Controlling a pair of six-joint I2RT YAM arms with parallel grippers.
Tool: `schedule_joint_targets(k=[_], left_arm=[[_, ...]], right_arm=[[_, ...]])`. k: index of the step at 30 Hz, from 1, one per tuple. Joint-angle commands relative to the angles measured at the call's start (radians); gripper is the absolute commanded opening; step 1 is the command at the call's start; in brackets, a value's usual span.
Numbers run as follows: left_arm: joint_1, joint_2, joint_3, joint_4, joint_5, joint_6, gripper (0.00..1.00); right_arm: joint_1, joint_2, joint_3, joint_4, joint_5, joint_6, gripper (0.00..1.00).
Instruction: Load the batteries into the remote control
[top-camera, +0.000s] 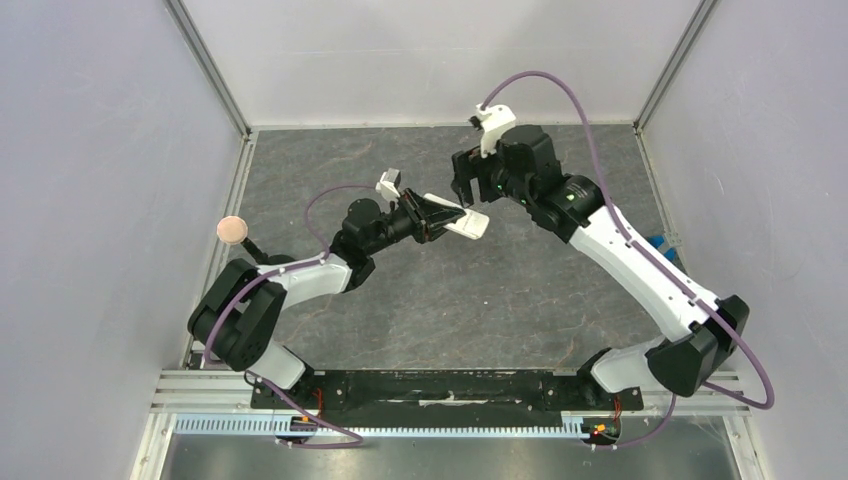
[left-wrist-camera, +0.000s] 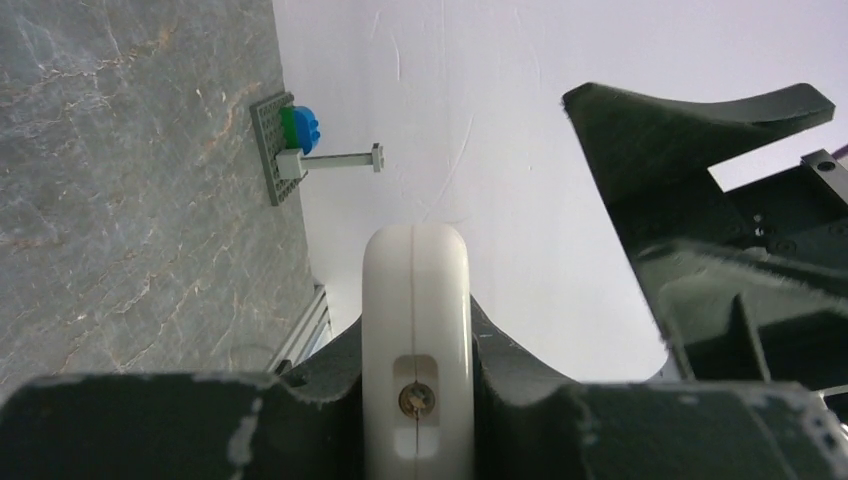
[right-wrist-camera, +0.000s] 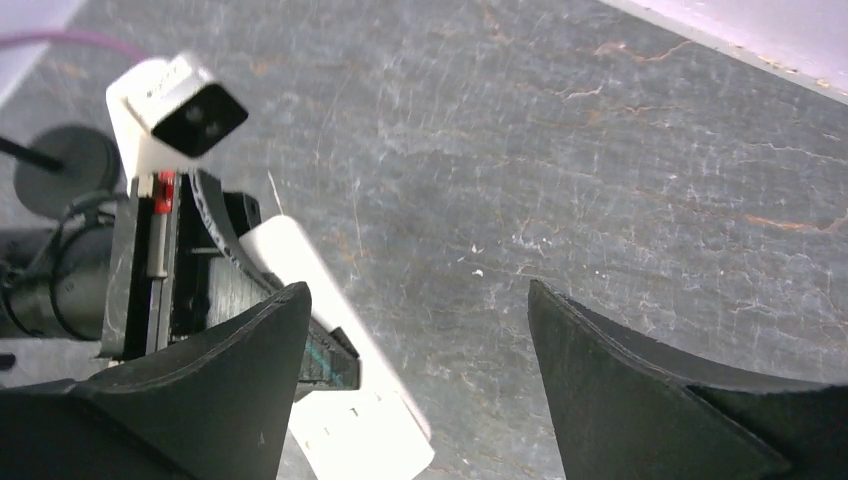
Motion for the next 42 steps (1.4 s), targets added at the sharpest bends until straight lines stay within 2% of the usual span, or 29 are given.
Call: schedule_joint_targets(k=[1, 8, 15, 21, 31, 42], left_arm=[[-0.001, -0.006, -0.005, 0.095, 0.042, -0.042, 0.02], [0.0, -0.041, 0.021, 0.056, 0.041, -0.037, 0.02], [0.006, -0.094, 0.062, -0.014, 0.054, -0.012, 0.02], [0.007, -0.12, 0.095, -0.068, 0.073, -0.003, 0.02], [0.01, -0.146, 0.109, -0.09, 0.077, -0.025, 0.02], [0.023, -0.148, 0.125, -0.083, 0.082, -0.094, 0.02]], right_arm=[[-0.051, -0.112, -0.046, 0.137, 0.031, 0.138, 0.82], [-0.115, -0.27, -0.217, 0.162, -0.004, 0.343, 0.79], [-0.134, -0.51, -0.54, 0.408, -0.122, 0.632, 0.79], [-0.142, -0.531, -0.668, 0.605, -0.261, 0.804, 0.73], [-0.144, -0.493, -0.712, 0.699, -0.342, 0.863, 0.63], [-0.145, -0.467, -0.742, 0.695, -0.365, 0.856, 0.57]])
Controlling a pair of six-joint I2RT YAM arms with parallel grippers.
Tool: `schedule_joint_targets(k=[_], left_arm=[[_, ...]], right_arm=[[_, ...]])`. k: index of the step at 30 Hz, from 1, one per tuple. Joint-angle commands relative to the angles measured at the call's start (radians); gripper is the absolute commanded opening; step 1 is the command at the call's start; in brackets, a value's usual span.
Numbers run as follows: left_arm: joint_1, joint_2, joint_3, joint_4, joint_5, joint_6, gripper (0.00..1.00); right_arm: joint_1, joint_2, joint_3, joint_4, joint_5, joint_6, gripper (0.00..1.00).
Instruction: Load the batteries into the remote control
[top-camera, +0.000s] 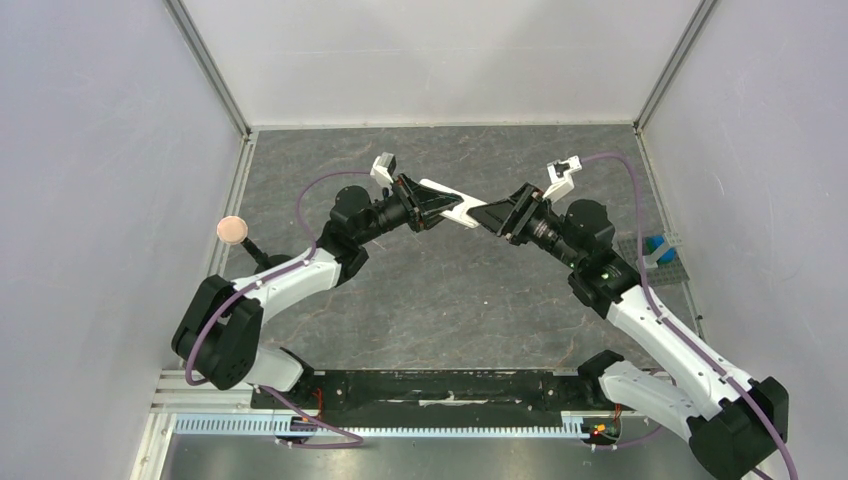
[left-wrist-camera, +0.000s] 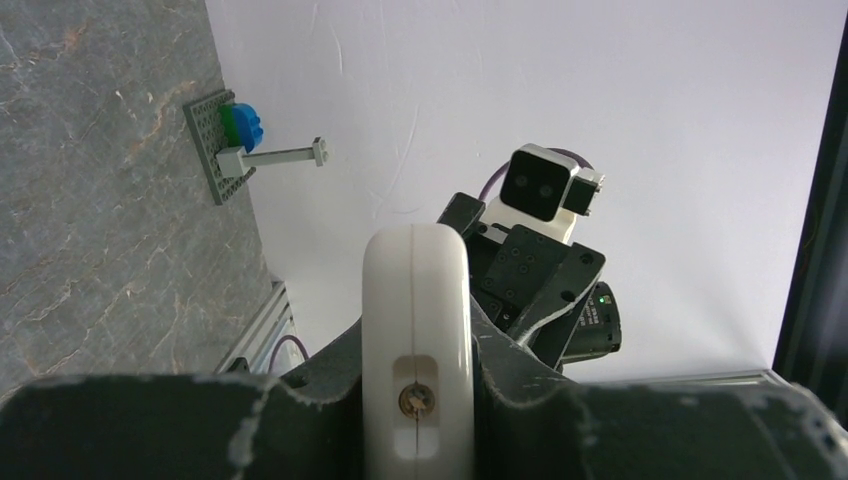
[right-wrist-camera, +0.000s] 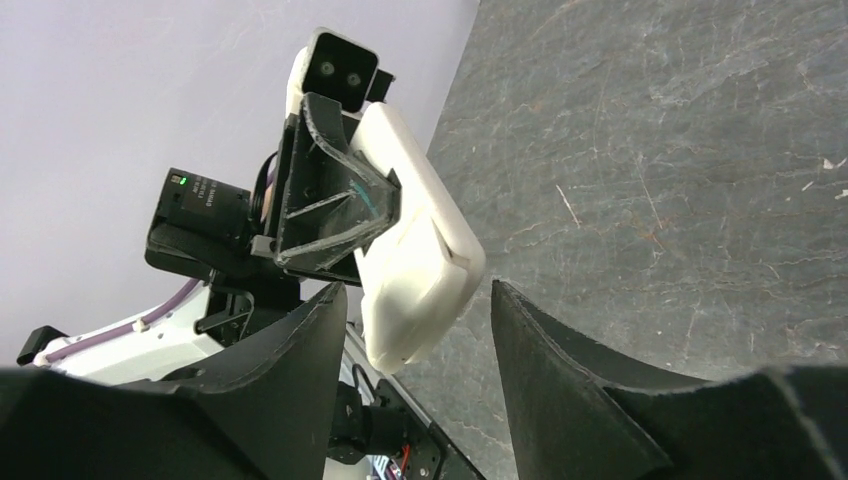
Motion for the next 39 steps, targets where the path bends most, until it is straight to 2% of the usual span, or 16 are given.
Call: schedule_joint_targets(k=[1, 8, 11, 34, 39], left_arm=[[0.008, -0.04, 0.047, 0.043, 0.023, -0.077, 0.02], [0.016, -0.044, 0.051, 0.064, 0.035, -0.089, 0.02], [0.018, -0.045, 0.053, 0.061, 0.041, -0.077, 0.02], [0.01, -0.007, 0.128, 0.142, 0.135, -0.061, 0.02], [0.006, 0.021, 0.136, 0.21, 0.142, -0.13, 0.02]], right_arm=[[0.0, 0.006, -0.018, 0.04, -0.017, 0.009, 0.56], [-0.003, 0.0, -0.045, 0.034, 0.021, 0.035, 0.43], [-0.009, 0.003, -0.049, 0.039, 0.021, 0.044, 0.4], [-0.009, 0.107, -0.077, 0.177, -0.072, 0.122, 0.38], [-0.009, 0.127, -0.103, 0.221, -0.091, 0.134, 0.34]])
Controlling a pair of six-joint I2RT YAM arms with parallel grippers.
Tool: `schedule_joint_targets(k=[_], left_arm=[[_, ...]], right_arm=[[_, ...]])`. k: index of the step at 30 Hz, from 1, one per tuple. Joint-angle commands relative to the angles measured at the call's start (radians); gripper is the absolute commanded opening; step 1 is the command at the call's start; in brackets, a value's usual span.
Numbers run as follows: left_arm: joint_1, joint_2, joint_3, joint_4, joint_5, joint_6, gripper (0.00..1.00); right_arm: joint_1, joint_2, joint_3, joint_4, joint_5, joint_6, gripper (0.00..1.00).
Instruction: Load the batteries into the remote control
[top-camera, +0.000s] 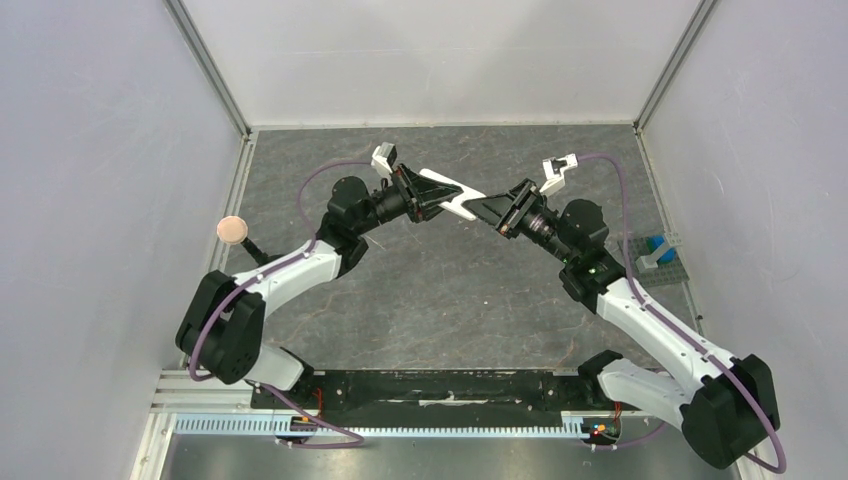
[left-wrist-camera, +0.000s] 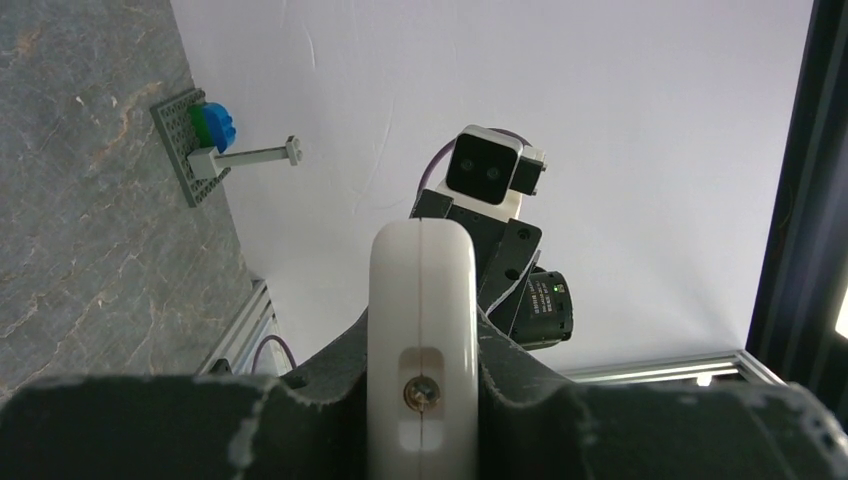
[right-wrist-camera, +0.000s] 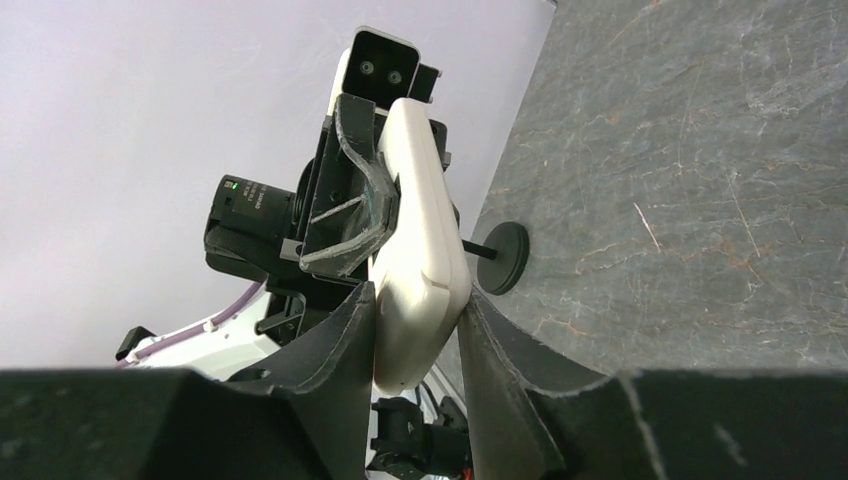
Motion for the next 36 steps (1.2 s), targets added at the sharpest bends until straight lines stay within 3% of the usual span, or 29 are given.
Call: schedule_joint_targets(k=[1, 5, 17, 32, 34, 36], left_arm=[[-0.019, 0.007, 0.077, 0.225, 0.076, -0.124, 0.02], [-0.023, 0.028, 0.085, 0.304, 0.059, -0.225, 0.02], [-0.044, 0.026, 0.122, 0.323, 0.052, -0.27, 0.02], [-0.061, 0.022, 0.128, 0.299, 0.068, -0.274, 0.02], [-0.061, 0.016, 0.126, 0.278, 0.067, -0.256, 0.02], [-0.06, 0.008, 0.122, 0.248, 0.069, -0.218, 0.02]], right_arm=[[0.001, 0.04, -0.053, -0.017, -0.021, -0.015, 0.34], [0.001, 0.054, -0.089, 0.042, -0.032, -0.001, 0.33], [0.002, 0.111, -0.161, 0.307, -0.075, 0.053, 0.33], [0.013, 0.169, -0.11, 0.375, -0.104, 0.038, 0.37], [0.013, 0.164, -0.11, 0.375, -0.104, 0.036, 0.39], [0.011, 0.146, -0.11, 0.379, -0.108, 0.035, 0.48]])
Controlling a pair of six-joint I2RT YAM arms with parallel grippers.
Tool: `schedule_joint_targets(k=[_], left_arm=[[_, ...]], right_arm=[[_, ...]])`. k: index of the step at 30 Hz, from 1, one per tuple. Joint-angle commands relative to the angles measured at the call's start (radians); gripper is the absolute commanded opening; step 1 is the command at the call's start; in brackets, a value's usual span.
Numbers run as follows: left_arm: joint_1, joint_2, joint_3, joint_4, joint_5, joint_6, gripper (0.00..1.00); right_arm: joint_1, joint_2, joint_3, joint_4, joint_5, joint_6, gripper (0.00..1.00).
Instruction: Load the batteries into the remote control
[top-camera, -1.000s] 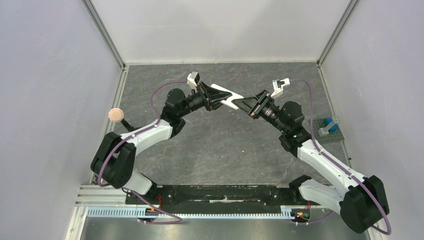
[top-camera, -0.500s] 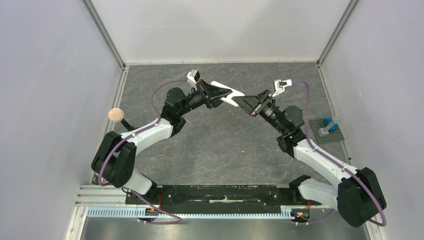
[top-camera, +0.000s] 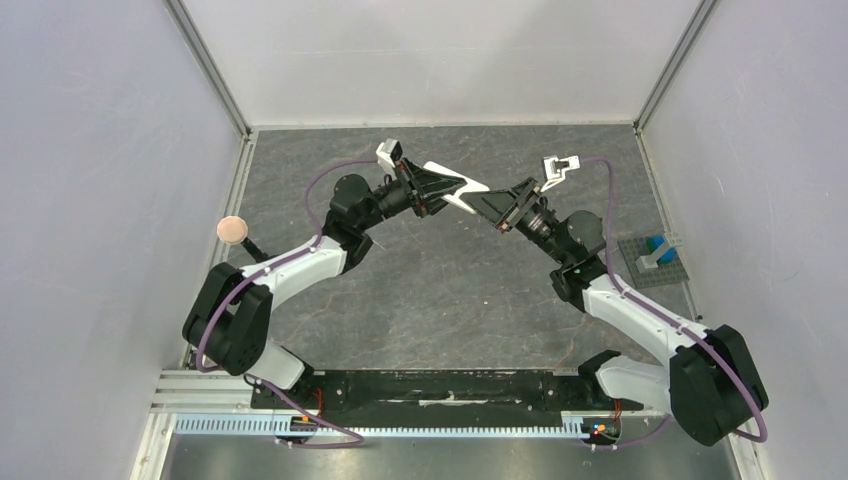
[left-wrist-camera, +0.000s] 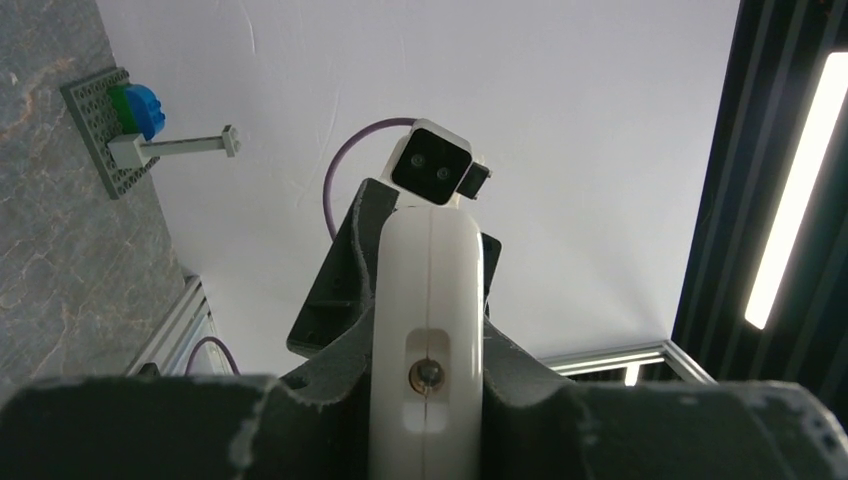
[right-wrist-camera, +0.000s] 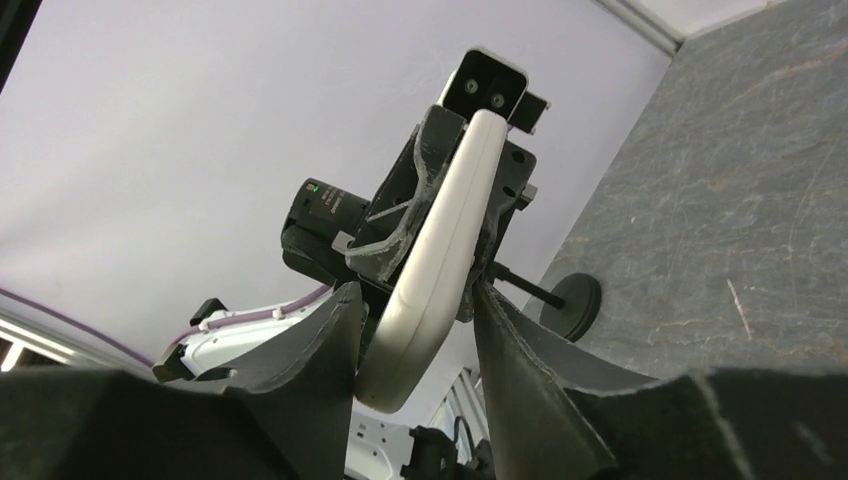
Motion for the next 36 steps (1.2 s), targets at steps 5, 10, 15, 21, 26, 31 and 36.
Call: schedule_joint_targets(k=[5, 10, 15, 21, 26, 31, 36], left_arm=[[-0.026, -0.083, 0.08, -0.031, 0.082, 0.097, 0.02], [0.01, -0.127, 0.073, -0.19, 0.154, 0.261, 0.02], [0.019, -0.131, 0.12, -0.367, 0.312, 0.458, 0.02], [0.022, -0.123, 0.197, -0.649, 0.492, 0.714, 0.02], [0.022, -0.13, 0.231, -0.724, 0.583, 0.826, 0.02], [0.023, -0.12, 0.253, -0.785, 0.61, 0.89, 0.02], [0.023, -0.109, 0.253, -0.785, 0.609, 0.892, 0.02]], right_arm=[[0.014, -0.075, 0.026, -0.183, -0.043, -0.134, 0.77], [-0.022, -0.194, 0.079, -0.368, -0.06, -0.291, 0.92], [-0.053, -0.235, 0.126, -0.448, -0.156, -0.389, 0.96], [-0.054, -0.103, 0.312, -0.729, -0.418, -0.629, 0.93], [-0.054, -0.052, 0.355, -0.846, -0.542, -0.742, 0.89], [-0.051, -0.058, 0.321, -0.835, -0.649, -0.771, 0.86], [-0.024, -0.037, 0.307, -0.862, -0.66, -0.804, 0.77]])
